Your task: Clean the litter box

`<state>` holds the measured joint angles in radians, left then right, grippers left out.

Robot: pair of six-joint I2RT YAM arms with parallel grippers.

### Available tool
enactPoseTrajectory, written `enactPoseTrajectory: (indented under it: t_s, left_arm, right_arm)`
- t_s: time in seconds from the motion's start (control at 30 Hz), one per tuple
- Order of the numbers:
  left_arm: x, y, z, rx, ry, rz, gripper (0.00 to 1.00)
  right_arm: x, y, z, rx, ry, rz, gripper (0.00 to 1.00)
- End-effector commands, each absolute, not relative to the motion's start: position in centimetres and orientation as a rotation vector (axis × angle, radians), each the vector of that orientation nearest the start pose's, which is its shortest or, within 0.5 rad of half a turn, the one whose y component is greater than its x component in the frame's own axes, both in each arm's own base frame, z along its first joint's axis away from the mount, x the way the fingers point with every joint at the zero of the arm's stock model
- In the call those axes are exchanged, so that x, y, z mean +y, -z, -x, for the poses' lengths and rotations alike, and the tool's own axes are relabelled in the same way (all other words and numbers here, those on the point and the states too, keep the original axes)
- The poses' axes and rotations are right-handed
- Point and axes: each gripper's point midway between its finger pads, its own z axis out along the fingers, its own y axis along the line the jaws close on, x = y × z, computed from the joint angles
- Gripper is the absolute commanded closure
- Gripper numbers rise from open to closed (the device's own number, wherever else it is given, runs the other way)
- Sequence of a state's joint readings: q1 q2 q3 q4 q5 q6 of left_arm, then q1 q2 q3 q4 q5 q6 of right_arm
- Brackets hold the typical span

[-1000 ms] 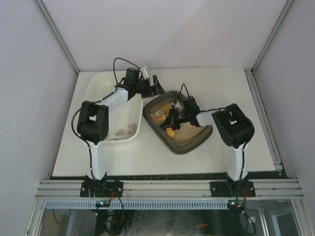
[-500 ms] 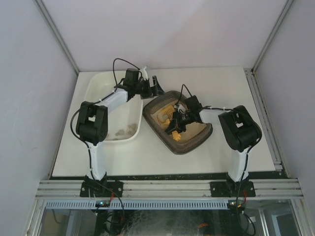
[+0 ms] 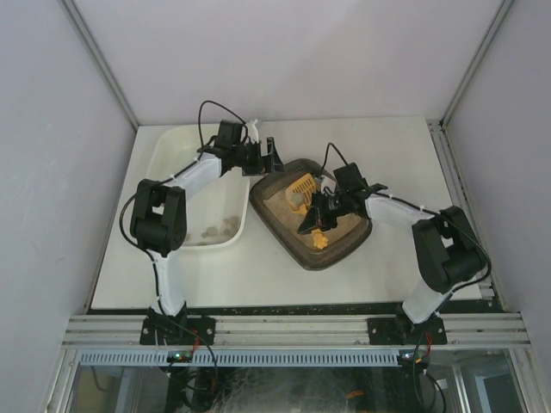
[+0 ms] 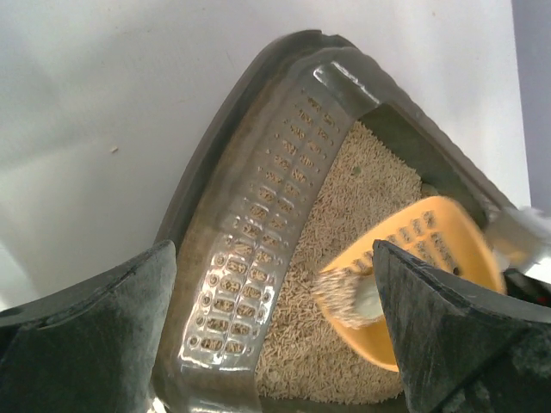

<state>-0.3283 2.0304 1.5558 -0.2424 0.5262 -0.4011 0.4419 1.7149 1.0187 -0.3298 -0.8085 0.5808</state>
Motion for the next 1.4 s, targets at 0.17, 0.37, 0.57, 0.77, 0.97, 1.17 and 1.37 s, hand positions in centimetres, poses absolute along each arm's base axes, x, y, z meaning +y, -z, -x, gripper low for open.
enactPoseTrajectory:
  t_s: [0.17,0.37,0.57,0.77,0.97,1.17,1.37]
  left_arm:
    - [-24.2,-15.9,-44.3,2.346,0.836,-0.361,0.0]
    - [-22.4,-16.9,-43.9,2.353,0.784,-0.364,0.0]
    - [-20.4,-16.2,-42.9,2.402,0.726,-0.418,0.0]
    - [-18.6,-15.4,-42.3,2.434,0.73,-0.392,0.0]
    - [-17.7,-15.9,-41.8,2.439,0.749,-0.381,0.0]
    - [-17.8,-16.6,-40.7,2.484,0.785,-0.397,0.0]
    - [-16.4,-18.0,-40.0,2.498,0.687,-0.444,0.0]
  right_arm:
    - [26.6,-11.8,-24.9,2.472,-1.321,0.337,1.0]
    - [26.7,-14.1,-25.5,2.142,-1.51,0.308,1.0]
    - [26.4,-16.5,-25.7,1.971,-1.717,0.262,1.0]
    - [25.6,-18.7,-26.5,1.871,-1.879,0.162,1.0]
    - [25.7,-20.8,-26.2,1.789,-2.012,0.164,1.0]
    - [24.8,-21.2,-25.7,1.781,-2.004,0.137,1.0]
    - [23.9,-19.7,-23.4,1.835,-2.015,0.066,1.0]
